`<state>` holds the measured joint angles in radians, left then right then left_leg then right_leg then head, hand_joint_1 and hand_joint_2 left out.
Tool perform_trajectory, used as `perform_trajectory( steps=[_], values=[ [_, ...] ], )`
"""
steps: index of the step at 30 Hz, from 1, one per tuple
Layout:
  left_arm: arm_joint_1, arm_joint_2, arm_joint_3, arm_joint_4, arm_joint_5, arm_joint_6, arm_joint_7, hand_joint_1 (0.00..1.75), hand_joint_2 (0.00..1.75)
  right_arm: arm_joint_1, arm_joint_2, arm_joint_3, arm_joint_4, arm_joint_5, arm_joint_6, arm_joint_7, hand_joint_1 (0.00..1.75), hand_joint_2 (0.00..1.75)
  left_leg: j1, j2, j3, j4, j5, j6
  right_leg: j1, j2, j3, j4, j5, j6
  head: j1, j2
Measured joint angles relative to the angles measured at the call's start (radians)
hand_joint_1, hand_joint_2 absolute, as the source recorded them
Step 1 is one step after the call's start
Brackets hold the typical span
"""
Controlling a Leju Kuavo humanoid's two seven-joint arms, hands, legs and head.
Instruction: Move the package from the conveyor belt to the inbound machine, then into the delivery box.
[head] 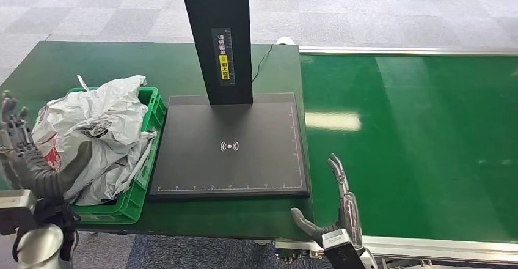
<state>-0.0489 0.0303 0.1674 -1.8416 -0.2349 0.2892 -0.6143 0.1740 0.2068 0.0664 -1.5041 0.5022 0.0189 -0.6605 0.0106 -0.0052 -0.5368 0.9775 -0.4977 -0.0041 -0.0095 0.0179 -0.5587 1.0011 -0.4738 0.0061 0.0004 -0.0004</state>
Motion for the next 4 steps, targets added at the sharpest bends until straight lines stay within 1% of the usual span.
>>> perform_trajectory(
  steps=[2, 4],
  values=[
    [0.026, -0.006, 0.007, -0.056, 0.046, 0.010, -0.032, 0.00, 1.75, 0.000, 0.000, 0.000, 0.004, 0.001, -0.002, 0.001, 0.00, 1.75, 0.000, 0.000, 0.000, 0.000, 0.000, 0.000, 0.000, 0.000, 0.000, 0.000, 0.000, 0.000, 0.000, 0.000],
    [0.045, -0.010, 0.012, -0.094, 0.062, 0.013, -0.042, 0.00, 1.75, -0.001, 0.000, 0.001, 0.007, 0.001, -0.003, 0.001, 0.00, 1.75, 0.000, -0.001, 0.000, 0.000, 0.000, 0.000, 0.000, -0.001, 0.000, 0.000, 0.000, 0.000, 0.000, 0.000]
  ],
)
